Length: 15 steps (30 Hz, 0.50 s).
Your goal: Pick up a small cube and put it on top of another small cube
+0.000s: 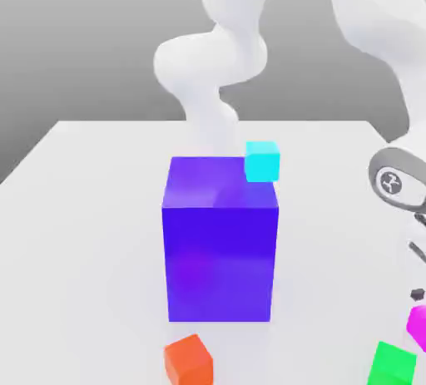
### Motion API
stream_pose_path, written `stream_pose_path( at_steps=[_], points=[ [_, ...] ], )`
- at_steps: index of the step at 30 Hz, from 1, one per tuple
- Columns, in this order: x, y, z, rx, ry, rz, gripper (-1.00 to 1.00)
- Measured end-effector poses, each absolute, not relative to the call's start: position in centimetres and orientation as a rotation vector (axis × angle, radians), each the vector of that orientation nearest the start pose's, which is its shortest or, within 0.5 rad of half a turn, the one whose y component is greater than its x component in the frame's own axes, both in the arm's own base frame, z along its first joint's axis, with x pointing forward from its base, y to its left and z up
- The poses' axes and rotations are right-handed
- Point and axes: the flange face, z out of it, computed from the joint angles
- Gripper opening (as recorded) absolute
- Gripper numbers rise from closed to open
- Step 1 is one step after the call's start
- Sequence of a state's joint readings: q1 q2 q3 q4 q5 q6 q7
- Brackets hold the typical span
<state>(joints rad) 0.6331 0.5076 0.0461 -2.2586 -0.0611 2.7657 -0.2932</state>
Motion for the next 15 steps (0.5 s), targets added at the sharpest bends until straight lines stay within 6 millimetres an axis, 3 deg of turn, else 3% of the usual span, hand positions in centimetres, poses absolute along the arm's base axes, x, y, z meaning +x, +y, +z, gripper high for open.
stream_pose_path(
  at_steps=[5, 9, 10, 12, 13, 15],
  points=[
    [41.0, 33.7, 13.3, -2.739, -1.541, 0.002, -1.00],
    [41.1, 33.6, 18.1, -2.739, -1.540, 0.002, -1.00],
    [42.4, 32.4, 19.5, -2.753, -1.517, 0.002, -1.00],
    [46.7, 27.8, 22.4, -2.796, -1.437, 0.003, -1.00],
    [48.0, 26.1, 22.8, -2.809, -1.409, 0.003, -1.00],
    [49.0, 24.9, 21.2, -2.818, -1.389, 0.002, -1.00]
  ],
)
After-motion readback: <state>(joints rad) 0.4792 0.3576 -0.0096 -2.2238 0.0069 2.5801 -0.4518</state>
